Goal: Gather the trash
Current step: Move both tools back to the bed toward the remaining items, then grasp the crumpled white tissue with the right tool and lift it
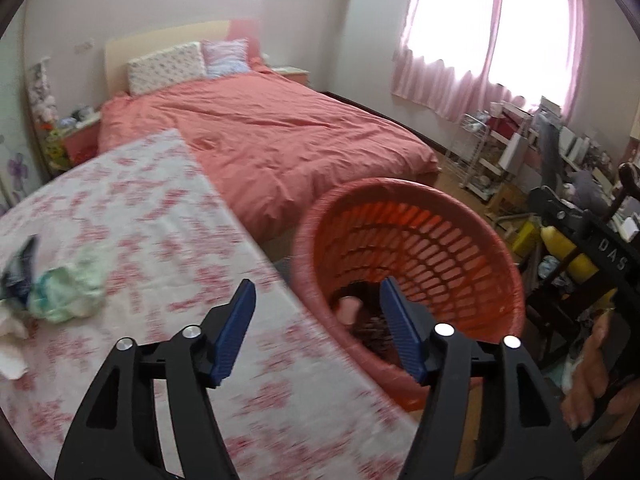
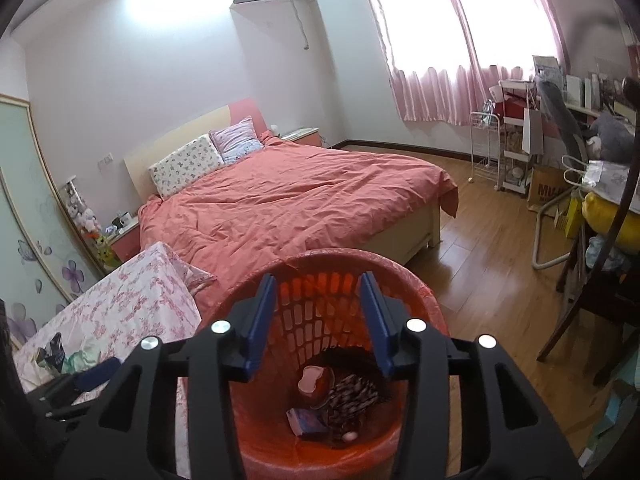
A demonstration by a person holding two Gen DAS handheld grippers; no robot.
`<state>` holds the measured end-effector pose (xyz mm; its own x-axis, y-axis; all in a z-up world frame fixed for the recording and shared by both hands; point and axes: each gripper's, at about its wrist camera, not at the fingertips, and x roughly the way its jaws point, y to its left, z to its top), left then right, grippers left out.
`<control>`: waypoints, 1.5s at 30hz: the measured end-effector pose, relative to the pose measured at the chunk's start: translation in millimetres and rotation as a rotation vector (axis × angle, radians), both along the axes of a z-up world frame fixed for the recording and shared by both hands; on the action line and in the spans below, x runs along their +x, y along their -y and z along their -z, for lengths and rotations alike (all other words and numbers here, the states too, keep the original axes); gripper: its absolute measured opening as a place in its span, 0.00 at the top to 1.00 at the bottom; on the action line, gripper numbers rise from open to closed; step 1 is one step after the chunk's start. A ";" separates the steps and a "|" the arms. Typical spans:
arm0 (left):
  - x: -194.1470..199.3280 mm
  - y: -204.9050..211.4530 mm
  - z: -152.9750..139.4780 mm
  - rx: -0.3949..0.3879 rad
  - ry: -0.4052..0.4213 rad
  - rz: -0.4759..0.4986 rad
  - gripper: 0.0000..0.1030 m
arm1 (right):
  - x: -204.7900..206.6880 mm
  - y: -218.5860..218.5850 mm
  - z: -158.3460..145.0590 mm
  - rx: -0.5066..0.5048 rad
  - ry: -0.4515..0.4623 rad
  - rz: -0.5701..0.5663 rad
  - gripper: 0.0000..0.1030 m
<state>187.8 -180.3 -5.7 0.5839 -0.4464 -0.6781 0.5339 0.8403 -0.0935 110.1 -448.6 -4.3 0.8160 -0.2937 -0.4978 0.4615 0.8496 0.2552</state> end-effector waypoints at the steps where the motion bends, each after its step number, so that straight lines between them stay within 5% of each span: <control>1: -2.6 -9.7 -2.2 0.005 0.010 -0.017 0.35 | 0.1 -6.2 -2.0 -0.006 -0.002 -0.010 0.55; 15: -9.8 -159.4 -9.1 0.016 0.035 -0.302 0.29 | 24.7 -134.3 -24.5 -0.076 -0.035 -0.254 0.53; 23: -14.3 -255.7 -8.9 0.049 0.080 -0.490 0.29 | 44.5 -237.1 -20.4 -0.081 -0.073 -0.471 0.53; 28: -13.5 -311.5 -5.9 0.019 0.039 -0.588 0.27 | 55.8 -307.1 -11.5 -0.077 -0.107 -0.624 0.53; 37: -15.9 -366.5 -0.8 0.016 0.022 -0.697 0.23 | 70.7 -396.4 -0.5 -0.111 -0.136 -0.799 0.58; 45: -15.4 -390.8 7.3 0.000 -0.004 -0.722 0.23 | 96.8 -413.6 10.4 -0.099 -0.179 -0.798 0.66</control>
